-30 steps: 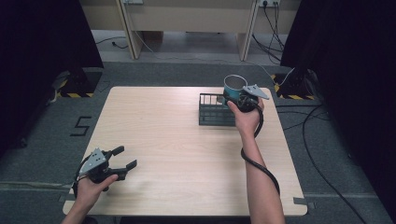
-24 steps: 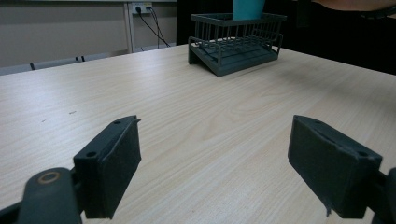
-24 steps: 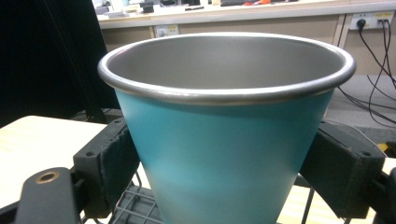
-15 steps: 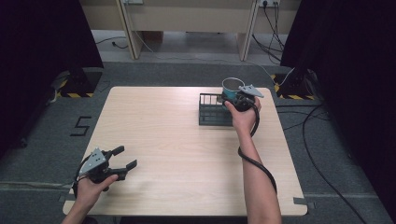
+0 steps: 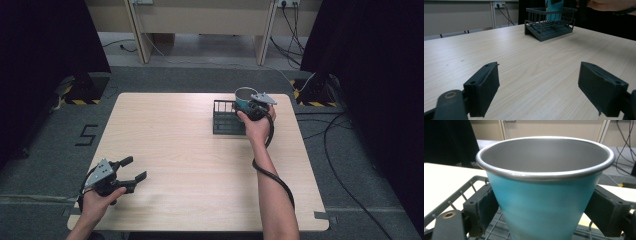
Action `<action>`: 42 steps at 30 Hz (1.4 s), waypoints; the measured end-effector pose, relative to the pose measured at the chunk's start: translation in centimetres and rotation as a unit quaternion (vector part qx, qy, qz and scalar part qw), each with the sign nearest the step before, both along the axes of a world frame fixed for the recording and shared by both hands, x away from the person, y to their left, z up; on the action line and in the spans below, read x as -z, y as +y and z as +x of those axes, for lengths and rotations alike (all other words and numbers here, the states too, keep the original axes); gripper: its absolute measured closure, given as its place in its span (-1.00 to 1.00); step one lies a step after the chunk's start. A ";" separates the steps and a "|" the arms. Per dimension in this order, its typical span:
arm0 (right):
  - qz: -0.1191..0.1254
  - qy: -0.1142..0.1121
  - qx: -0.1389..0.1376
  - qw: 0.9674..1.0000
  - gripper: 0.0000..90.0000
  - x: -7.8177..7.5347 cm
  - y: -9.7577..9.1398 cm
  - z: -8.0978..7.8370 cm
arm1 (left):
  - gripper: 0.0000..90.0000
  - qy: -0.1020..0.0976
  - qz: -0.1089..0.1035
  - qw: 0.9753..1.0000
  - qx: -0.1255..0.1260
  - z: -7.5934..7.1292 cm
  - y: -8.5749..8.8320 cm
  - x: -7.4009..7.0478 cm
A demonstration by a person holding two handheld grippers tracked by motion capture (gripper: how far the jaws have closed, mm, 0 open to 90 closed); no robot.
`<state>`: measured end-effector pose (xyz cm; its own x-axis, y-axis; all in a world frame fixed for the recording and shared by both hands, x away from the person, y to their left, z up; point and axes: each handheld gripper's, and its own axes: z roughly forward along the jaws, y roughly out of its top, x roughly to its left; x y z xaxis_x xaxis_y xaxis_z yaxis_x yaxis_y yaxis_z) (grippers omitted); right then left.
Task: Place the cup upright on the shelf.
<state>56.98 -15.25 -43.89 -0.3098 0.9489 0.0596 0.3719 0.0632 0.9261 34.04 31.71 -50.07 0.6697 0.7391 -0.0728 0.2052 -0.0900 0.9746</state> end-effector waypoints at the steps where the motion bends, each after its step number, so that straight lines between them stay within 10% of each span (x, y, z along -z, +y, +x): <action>1: -0.005 0.009 -0.005 1.000 -0.62 0.2 0.1 0.1 | -0.63 0.000 0.000 1.000 0.000 0.0 0.0 0.0; 42: 0.004 0.010 -0.016 1.000 -0.64 -1.3 -1.3 -4.1 | -0.63 -0.001 0.004 1.000 -0.003 0.0 -0.1 0.0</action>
